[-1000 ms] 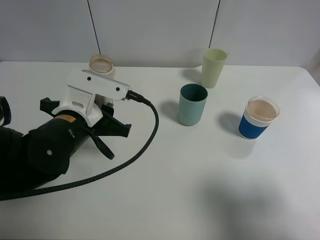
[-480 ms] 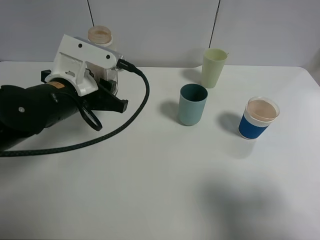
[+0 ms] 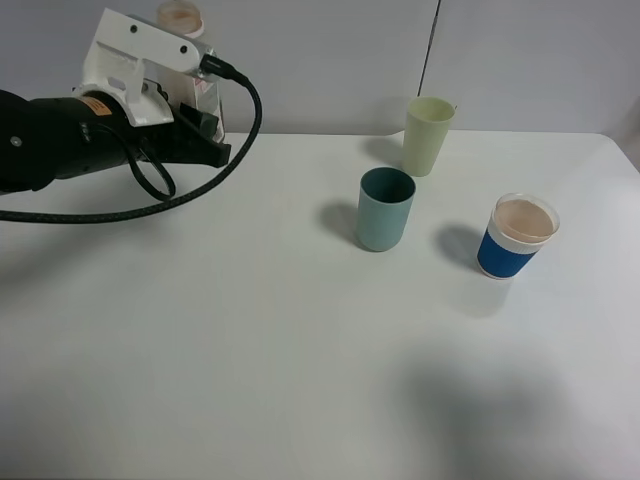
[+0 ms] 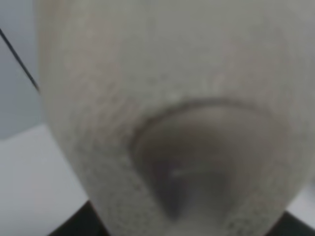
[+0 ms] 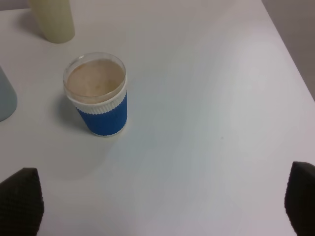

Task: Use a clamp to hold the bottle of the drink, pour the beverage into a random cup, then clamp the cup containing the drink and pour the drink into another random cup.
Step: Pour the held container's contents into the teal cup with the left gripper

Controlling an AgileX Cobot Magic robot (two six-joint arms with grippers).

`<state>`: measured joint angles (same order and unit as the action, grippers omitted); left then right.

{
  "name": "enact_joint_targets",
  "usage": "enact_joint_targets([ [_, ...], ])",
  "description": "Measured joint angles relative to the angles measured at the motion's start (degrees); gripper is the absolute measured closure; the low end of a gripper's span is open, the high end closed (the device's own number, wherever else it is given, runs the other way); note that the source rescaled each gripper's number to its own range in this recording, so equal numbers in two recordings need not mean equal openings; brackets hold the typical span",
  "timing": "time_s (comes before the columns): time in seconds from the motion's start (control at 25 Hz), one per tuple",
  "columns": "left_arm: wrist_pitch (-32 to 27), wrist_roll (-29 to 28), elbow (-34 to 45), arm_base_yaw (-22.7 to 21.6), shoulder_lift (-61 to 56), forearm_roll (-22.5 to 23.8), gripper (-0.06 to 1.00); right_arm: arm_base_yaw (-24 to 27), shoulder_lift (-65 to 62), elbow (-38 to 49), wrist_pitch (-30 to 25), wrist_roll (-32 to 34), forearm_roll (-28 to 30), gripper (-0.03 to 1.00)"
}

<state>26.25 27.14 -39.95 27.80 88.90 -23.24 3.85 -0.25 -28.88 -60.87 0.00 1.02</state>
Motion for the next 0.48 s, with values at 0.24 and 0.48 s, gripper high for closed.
enact_joint_targets([
  [0.24,-1.45,-13.31,-3.54,-1.82,4.07,15.99,0.94,0.0,0.0,0.0,0.0,0.0,0.0,0.03],
  [0.48,-1.84,-16.26,-5.95,-1.82,9.25,13.87,0.94,0.0,0.0,0.0,0.0,0.0,0.0,0.03],
])
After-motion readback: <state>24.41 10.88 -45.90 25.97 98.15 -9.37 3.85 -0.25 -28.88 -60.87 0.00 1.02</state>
